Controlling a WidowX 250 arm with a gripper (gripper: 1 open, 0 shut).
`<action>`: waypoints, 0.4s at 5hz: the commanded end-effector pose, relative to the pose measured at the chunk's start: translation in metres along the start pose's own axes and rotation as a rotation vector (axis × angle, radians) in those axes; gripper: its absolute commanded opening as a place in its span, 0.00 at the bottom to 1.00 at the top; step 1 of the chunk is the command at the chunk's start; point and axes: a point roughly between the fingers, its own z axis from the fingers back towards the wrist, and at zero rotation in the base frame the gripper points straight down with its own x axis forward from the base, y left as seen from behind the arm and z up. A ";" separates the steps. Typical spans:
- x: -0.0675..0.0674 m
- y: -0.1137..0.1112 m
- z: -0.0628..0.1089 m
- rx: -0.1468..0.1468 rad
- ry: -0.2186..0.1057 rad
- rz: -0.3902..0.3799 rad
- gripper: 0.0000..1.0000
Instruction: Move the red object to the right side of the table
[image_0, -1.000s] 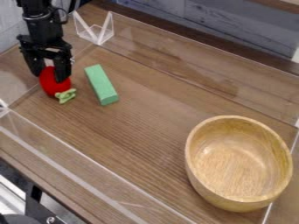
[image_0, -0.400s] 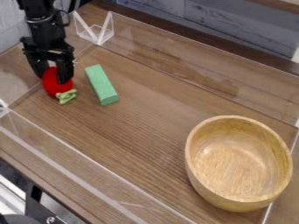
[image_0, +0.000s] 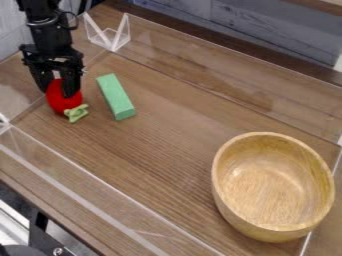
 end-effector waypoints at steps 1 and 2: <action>-0.002 -0.002 0.040 0.025 -0.076 -0.005 0.00; -0.005 -0.025 0.063 -0.002 -0.092 -0.026 0.00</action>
